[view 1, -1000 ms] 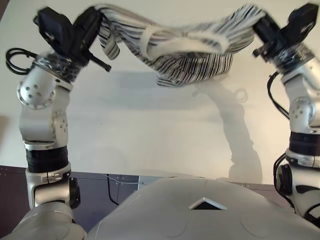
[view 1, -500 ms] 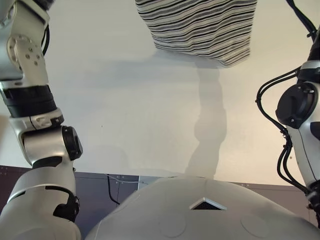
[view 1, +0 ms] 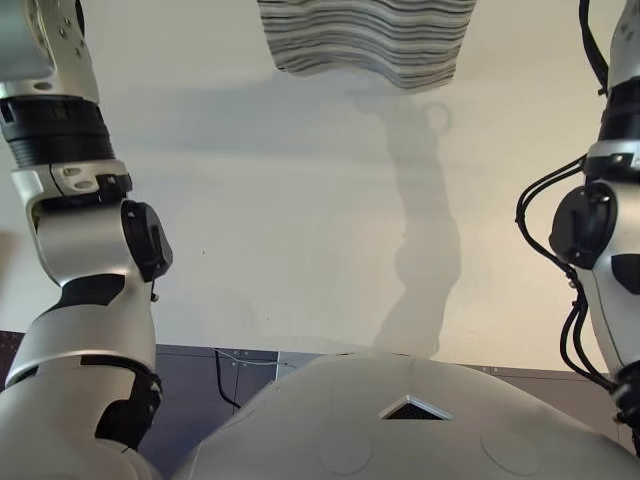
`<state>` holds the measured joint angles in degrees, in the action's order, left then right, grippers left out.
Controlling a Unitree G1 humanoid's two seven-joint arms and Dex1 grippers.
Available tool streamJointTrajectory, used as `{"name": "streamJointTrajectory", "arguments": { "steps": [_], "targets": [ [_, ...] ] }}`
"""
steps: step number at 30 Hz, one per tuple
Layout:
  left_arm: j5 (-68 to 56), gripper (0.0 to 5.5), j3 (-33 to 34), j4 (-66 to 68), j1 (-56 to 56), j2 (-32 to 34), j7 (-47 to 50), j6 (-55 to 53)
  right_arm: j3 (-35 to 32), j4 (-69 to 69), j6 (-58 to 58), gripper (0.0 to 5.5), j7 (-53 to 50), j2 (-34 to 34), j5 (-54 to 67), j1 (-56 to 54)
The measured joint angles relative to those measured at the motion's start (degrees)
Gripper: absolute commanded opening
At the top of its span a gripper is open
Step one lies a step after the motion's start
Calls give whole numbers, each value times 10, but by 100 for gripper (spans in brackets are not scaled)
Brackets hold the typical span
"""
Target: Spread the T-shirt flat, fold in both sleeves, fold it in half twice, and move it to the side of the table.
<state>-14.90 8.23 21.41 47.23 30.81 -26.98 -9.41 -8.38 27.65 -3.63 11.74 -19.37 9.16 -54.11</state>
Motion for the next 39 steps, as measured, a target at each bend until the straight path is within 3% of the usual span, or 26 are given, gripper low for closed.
{"name": "streamJointTrajectory", "arguments": {
  "steps": [4,7,10,12,14,18,24,29,33,37,39],
  "targets": [
    [-27,13,7,-113,-117,6,-35,-55,6,-107,89,10,56,-10,30,106],
    [-142,13,69,-259,-192,9,-66,-121,-23,-236,203,10,122,-25,149,158],
    [-280,13,138,-435,-362,37,-135,-199,-59,-408,300,10,256,-109,284,309],
    [-288,13,144,-501,-498,52,-176,-217,-71,-485,331,10,336,-165,311,446],
    [-209,13,94,-544,-661,82,-220,-184,-35,-561,325,10,414,-233,277,604],
    [6,13,-51,-468,-824,103,-242,-8,145,-517,175,10,431,-286,31,754],
    [170,107,-74,-409,-862,116,-165,178,147,-469,15,96,379,-313,-90,801],
    [201,188,-41,-409,-914,120,-120,233,78,-480,-14,186,385,-314,-44,891],
    [53,240,3,-474,-903,98,-125,94,32,-533,51,256,418,-313,71,891],
    [-189,240,81,-575,-866,95,-134,-40,-66,-532,200,256,465,-339,298,794],
    [-214,240,101,-575,-850,99,-134,-64,-57,-509,211,256,459,-348,286,722]
  ]
}}
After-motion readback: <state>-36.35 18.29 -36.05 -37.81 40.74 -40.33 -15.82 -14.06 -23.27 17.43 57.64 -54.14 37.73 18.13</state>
